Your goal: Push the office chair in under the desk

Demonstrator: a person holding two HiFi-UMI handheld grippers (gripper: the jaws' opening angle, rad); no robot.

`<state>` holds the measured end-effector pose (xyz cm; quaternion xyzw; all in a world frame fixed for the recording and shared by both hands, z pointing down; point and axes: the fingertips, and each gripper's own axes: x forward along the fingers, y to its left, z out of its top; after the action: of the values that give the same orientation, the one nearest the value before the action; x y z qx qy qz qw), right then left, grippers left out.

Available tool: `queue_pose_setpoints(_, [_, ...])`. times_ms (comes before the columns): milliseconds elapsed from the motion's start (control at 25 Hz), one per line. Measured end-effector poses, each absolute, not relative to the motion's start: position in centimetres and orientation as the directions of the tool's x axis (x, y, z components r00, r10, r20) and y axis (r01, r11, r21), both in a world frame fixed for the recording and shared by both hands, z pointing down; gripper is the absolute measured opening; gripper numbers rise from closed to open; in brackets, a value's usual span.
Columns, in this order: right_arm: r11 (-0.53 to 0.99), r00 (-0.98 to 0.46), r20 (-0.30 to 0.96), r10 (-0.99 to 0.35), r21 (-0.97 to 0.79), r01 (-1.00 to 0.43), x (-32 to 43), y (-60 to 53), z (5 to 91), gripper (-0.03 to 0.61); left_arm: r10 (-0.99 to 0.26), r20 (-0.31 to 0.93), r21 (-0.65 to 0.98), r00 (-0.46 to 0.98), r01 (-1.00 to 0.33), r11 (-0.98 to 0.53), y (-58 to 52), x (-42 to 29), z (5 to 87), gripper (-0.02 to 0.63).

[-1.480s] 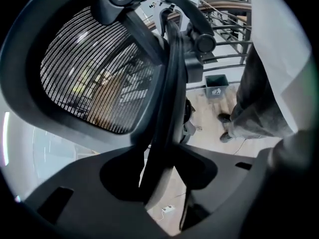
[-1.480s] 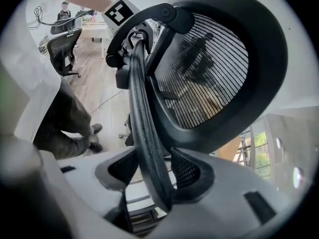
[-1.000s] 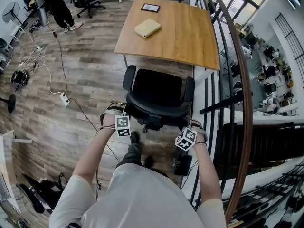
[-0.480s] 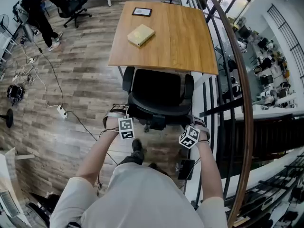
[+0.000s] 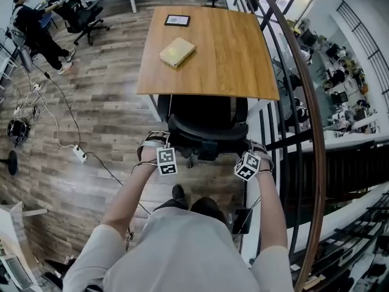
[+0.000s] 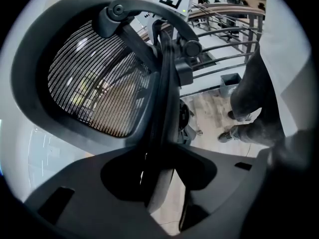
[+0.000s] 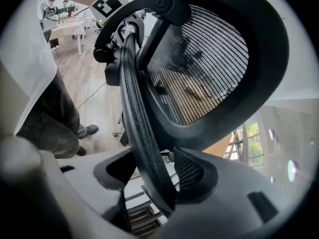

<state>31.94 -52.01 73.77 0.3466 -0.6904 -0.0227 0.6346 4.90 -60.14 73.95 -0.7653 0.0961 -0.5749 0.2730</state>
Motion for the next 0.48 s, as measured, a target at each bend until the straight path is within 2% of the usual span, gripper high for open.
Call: queue_pose_setpoints(480, [0.769,0.032,0.849,-0.527,0.493,-0.407,35.5,-58.9,74.0,0.229,-0.469,0.828,-0.525,0.306,0.132,-0.841,-65.6,8.0,74.0,0.164])
